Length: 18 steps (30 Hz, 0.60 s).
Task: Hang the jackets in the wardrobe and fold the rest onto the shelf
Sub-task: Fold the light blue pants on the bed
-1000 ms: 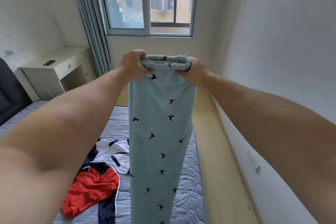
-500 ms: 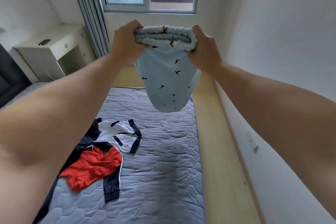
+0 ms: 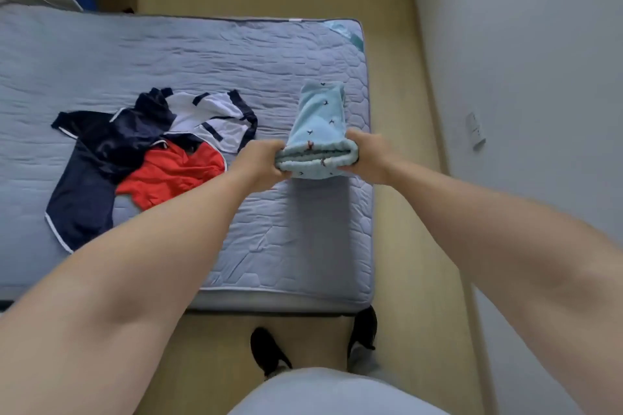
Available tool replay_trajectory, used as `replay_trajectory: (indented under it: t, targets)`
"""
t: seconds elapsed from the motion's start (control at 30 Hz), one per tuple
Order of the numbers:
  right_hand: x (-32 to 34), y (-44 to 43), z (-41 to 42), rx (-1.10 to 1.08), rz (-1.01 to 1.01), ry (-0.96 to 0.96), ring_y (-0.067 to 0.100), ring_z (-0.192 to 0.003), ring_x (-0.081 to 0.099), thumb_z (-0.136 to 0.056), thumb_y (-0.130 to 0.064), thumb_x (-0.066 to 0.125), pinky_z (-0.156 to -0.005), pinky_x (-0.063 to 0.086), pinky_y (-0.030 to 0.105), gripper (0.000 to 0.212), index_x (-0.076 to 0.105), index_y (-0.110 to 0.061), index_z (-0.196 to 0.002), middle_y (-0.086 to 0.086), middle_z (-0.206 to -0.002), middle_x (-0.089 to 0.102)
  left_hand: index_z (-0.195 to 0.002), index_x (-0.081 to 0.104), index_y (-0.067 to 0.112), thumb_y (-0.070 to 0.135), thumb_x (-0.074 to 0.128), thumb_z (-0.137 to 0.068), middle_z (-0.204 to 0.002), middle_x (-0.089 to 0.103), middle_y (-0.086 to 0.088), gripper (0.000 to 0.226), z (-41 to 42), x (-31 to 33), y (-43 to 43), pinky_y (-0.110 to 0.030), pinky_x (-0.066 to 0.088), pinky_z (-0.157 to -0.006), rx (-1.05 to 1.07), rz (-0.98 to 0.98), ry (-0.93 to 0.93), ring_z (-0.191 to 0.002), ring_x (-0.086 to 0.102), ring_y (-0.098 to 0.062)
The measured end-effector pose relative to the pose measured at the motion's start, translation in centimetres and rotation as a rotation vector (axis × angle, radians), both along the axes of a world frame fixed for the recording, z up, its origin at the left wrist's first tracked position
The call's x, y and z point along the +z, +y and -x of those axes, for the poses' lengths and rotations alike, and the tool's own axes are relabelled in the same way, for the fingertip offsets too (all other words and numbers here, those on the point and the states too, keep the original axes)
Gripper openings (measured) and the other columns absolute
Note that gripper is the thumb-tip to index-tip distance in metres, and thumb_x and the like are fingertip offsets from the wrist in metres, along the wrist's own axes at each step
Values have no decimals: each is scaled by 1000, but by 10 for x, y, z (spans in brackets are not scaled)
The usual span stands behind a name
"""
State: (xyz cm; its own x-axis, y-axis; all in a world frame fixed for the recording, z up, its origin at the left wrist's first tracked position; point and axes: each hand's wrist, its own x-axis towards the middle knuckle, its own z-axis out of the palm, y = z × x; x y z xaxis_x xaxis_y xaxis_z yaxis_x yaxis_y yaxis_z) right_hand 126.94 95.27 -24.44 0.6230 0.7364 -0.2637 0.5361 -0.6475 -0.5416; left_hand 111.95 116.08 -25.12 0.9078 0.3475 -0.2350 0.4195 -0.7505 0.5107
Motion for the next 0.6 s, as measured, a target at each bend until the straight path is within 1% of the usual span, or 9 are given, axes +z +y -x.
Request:
replay_trajectory:
  t: [0.07,0.1,0.17,0.23,0.3,0.4,0.47,0.53,0.6]
  targets:
    - [-37,-18,30,21,109,57,20,-71,51,-77,-44,79,-55,38,31,41,41,-28,-78,-3,-80,54,-86,61,20,29,78,-78,-85,66,-2,21,28,-32,-19,-38,51,-73,-35,-1,140,-89,63,-31]
    - [-54,-27,45,44,163,79,22,-74,52,-77,-44,79,-58,41,33,42,41,-26,-78,-2,-81,55,-86,61,17,25,76,-78,-87,67,-4,18,42,-47,-28,-39,51,-72,-59,0,198,-89,62,-31]
    - [-82,-43,73,100,272,127,27,-81,55,-81,-38,76,-65,46,37,37,42,-23,-83,4,-87,56,-84,58,14,14,67,-78,-85,64,-7,10,70,-71,-45,-37,45,-65,-121,8,291,-87,61,-33]
    - [-101,-55,96,123,352,174,30,-79,56,-83,-26,68,-59,42,36,28,40,-23,-83,4,-86,53,-91,60,12,7,60,-78,-85,62,-8,14,91,-87,-58,-36,40,-59,-158,14,375,-84,59,-33]
    - [-115,-63,117,123,379,196,29,-77,57,-82,-20,64,-56,41,34,23,41,-24,-83,3,-84,53,-99,62,13,5,59,-81,-89,62,-9,19,108,-98,-68,-37,44,-60,-165,29,419,-83,59,-32]
    - [-130,-74,147,150,431,243,25,-73,55,-82,-22,65,-54,40,33,27,39,-28,-79,2,-83,52,-97,54,15,5,59,-84,-99,65,-11,17,132,-111,-79,-42,54,-71,-163,76,482,-87,61,-31]
    - [-138,-80,160,141,443,286,22,-72,52,-81,-27,68,-52,38,31,32,37,-30,-77,0,-83,50,-95,55,13,7,59,-83,-99,65,-12,15,145,-118,-81,-39,50,-66,-168,105,518,-87,61,-30]
    - [-142,-82,168,108,430,313,18,-70,49,-79,-31,72,-52,35,30,37,36,-30,-75,-3,-82,48,-95,63,9,8,60,-81,-90,65,-10,14,153,-122,-78,-33,41,-59,-142,145,524,-83,60,-29]
    - [-144,-81,173,94,432,336,13,-68,45,-78,-33,74,-51,33,30,37,38,-28,-76,-3,-82,48,-90,65,15,9,61,-79,-83,63,-6,13,157,-123,-76,-32,39,-56,-132,176,532,-79,59,-27]
